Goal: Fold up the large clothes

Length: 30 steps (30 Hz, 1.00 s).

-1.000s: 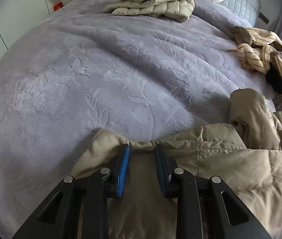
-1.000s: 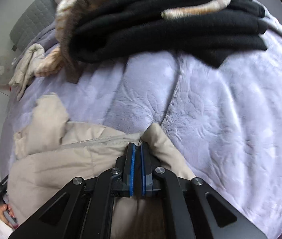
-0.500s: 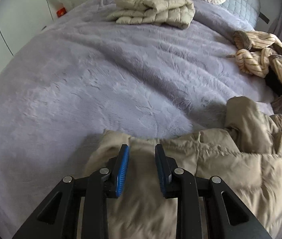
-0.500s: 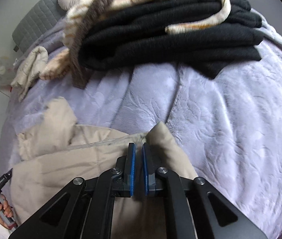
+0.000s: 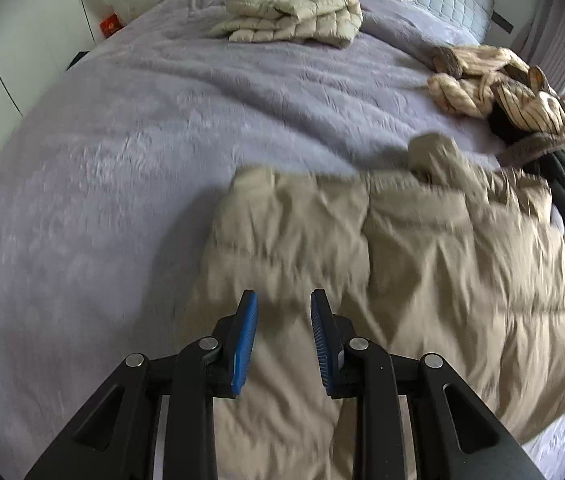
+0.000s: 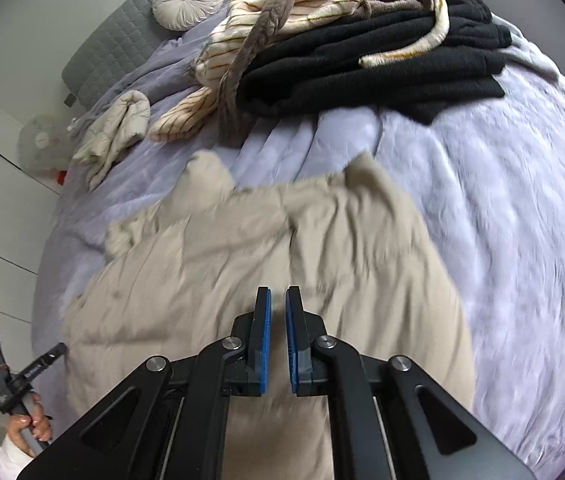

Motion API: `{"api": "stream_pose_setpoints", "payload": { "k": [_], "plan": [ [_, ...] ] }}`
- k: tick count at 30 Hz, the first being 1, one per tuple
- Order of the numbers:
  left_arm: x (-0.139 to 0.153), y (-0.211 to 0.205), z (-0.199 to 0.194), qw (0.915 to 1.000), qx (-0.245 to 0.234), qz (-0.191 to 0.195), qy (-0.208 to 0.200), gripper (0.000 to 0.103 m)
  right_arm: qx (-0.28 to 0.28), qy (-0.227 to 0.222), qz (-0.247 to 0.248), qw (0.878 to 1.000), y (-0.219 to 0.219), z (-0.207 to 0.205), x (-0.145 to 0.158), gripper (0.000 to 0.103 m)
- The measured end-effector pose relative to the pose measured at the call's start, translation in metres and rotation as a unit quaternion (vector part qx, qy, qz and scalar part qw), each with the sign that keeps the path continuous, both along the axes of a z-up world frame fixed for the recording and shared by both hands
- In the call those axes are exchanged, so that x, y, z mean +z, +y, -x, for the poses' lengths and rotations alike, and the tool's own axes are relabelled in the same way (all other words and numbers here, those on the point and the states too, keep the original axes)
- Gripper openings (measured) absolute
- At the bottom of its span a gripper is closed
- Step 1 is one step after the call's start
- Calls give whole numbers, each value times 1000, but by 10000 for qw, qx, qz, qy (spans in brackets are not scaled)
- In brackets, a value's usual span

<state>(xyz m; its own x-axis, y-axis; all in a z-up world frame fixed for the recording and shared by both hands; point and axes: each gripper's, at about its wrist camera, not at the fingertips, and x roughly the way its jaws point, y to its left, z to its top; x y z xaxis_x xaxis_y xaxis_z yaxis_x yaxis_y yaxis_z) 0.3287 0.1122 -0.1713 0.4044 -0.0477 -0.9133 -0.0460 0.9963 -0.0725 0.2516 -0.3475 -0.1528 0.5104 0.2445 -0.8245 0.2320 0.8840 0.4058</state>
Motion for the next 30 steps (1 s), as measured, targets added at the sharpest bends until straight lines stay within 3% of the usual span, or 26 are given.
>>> {"api": "stream_pose_setpoints", "payload": {
  "k": [1, 3, 4, 11, 12, 13, 14, 15, 16, 20, 22, 24, 26, 27, 30],
  "plan": [
    [-1, -1, 6, 10000, -8, -21, 28, 32, 3, 18, -66, 10000, 2, 7, 0, 8],
    [-1, -2, 18, 10000, 8, -14, 34, 81, 29, 52, -139, 9999, 6, 21, 1, 8],
    [2, -2, 27, 10000, 52, 11, -61, 84, 42, 61, -158, 9998, 7, 26, 1, 8],
    [3, 0, 61, 9997, 139, 139, 118, 84, 4, 117, -391, 9992, 12, 64, 5, 9],
    [2, 1, 65, 9997, 157, 145, 138, 85, -17, 142, -432, 9990, 12, 69, 4, 13],
    [1, 1, 71, 9996, 188, 163, 157, 88, -46, 167, -488, 9987, 11, 74, 3, 26],
    [0, 3, 76, 9993, 239, 201, 194, 103, -72, 182, -548, 9983, 10, 78, 2, 35],
    [-1, 4, 79, 9992, 283, 230, 174, 103, -118, 181, -603, 9979, 9, 84, 1, 55],
    [-2, 5, 84, 9988, 326, 294, 201, 103, -161, 167, -640, 9977, 8, 89, 0, 62],
    [-10, 6, 96, 9978, 410, 381, 365, 103, -304, 240, -866, 9955, 4, 106, -7, 64],
    [-14, 7, 101, 9970, 447, 456, 445, 103, -394, 254, -1071, 9931, 0, 113, -13, 80],
    [-15, 9, 105, 9961, 478, 552, 493, 103, -553, 236, -1343, 9891, -4, 121, -20, 90],
    [-17, 12, 109, 9948, 525, 681, 544, 103, -755, 213, -1676, 9827, -10, 129, -29, 93],
    [-19, 13, 110, 9941, 569, 732, 565, 103, -852, 240, -1852, 9787, -12, 131, -35, 102],
    [-25, 20, 115, 9915, 731, 850, 666, 103, -1150, 310, -2295, 9660, -18, 140, -53, 103]
  ]
}}
